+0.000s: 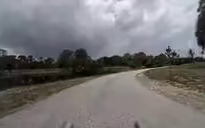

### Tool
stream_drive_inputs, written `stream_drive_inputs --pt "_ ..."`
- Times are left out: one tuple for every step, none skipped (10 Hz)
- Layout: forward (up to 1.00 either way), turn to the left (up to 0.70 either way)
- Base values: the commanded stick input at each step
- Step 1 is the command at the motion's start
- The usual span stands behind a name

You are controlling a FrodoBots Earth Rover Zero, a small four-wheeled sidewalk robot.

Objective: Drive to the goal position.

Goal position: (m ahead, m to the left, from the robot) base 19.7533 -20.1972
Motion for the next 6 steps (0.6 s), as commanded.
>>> stream_drive_inputs --pt "0.85 0.00" --pt "0.85 0.00" --pt "0.85 0.00" --pt "0.85 0.00" --pt "0.85 0.00" --pt "0.85 0.00"
